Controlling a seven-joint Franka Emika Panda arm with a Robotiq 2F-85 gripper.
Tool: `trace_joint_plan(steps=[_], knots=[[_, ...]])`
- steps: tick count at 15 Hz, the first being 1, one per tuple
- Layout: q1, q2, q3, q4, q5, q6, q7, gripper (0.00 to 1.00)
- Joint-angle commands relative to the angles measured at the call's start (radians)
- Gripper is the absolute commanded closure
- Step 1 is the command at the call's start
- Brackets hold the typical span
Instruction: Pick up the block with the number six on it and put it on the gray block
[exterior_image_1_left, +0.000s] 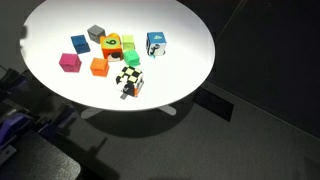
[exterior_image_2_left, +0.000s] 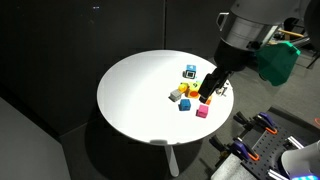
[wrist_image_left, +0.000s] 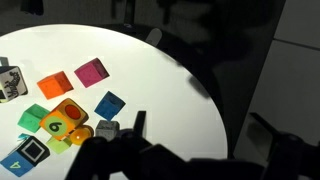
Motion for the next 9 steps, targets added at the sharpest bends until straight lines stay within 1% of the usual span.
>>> trace_joint_plan(steps=[1,4,9], knots=[[-0.008,0.032,-0.03,0.025,-0.024,0.044,-0.018,0.0],[-0.023,0.058,-0.047,0.039,-0.038,0.109,-0.026,0.0],[-0.059,0.125,-0.071,0.052,-0.077,0.284,-0.028,0.0]])
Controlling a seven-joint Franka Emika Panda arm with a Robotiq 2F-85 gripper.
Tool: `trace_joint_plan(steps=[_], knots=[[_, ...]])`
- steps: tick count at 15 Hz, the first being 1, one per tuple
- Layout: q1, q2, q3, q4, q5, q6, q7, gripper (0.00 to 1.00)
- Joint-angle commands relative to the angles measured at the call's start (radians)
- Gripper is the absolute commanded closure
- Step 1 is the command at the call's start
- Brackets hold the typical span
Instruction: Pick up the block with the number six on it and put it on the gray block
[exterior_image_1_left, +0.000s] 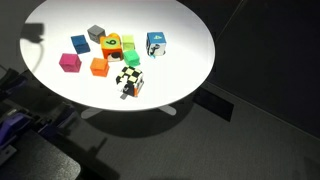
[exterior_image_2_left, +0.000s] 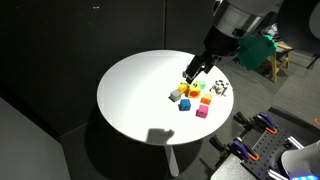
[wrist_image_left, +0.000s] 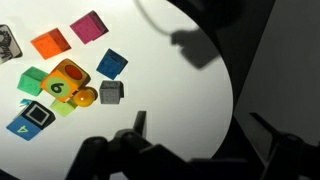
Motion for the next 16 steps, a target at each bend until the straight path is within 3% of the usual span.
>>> trace_joint_plan(steps=[1,4,10,16], knots=[[-0.022,0.067,-0.028,0.032,-0.023,0.1,-0.022,0.0],[-0.019,0.104,-0.067,0.033,-0.006,0.158,-0.066,0.0],[-0.021,0.145,-0.155,0.044,-0.002,0.138,-0.202,0.0],[0.006,0.162,-0.262,0.079,0.04,0.085,-0.469,0.0]])
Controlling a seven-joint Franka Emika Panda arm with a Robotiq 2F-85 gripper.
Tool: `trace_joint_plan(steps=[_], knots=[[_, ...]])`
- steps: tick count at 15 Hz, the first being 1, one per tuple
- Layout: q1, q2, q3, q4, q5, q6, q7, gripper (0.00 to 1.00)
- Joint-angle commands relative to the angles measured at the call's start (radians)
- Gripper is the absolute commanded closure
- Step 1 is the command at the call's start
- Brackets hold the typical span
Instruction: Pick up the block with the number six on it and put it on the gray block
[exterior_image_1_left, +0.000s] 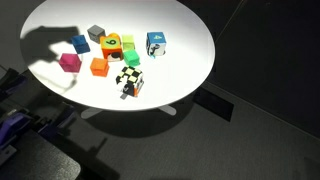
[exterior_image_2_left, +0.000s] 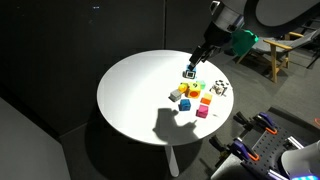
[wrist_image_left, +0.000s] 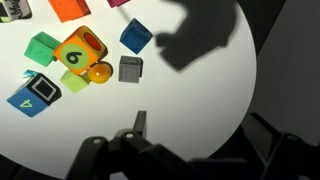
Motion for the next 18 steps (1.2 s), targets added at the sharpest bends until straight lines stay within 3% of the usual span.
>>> trace_joint_plan(steps=[1,6,18], knots=[[0.025,0.022,-0.065,0.061,0.038,-0.081,-0.193,0.0],[0.013,0.052,-0.096,0.133,0.018,-0.178,-0.359,0.0],[-0.004,0.06,-0.083,0.129,0.013,-0.172,-0.356,0.0]])
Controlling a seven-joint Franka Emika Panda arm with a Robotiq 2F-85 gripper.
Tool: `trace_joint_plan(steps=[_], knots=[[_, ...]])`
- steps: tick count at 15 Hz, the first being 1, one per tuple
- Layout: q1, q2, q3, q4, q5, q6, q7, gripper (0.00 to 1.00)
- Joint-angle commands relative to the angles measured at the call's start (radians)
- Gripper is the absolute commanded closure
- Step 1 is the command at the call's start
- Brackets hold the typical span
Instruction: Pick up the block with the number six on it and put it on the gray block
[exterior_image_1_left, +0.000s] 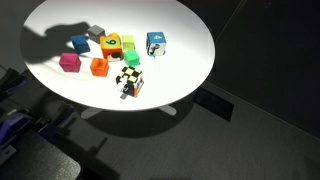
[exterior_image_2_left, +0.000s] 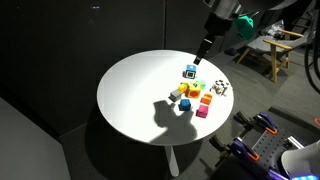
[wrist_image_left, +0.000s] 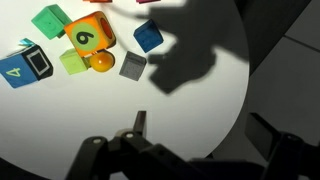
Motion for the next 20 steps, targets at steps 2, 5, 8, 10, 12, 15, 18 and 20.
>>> trace_joint_plan(steps=[2,5,8,10,12,15,18,20], knots=[[-0.018,0.016,0.001,0.003,-0.013,0.009,-0.022,0.0],[-0.035,0.035,-0.003,-0.003,-0.044,0.065,-0.045,0.0],[-0.049,0.071,-0.009,-0.013,-0.076,0.172,-0.09,0.0],[-0.048,0.108,-0.022,-0.018,-0.066,0.249,-0.145,0.0],[-0.048,0.148,-0.034,-0.016,-0.049,0.303,-0.198,0.0],[-0.061,0.202,-0.043,-0.006,-0.038,0.351,-0.249,0.0],[-0.087,0.251,-0.036,0.006,-0.038,0.371,-0.276,0.0],[-0.102,0.278,-0.03,0.018,-0.021,0.358,-0.3,0.0]])
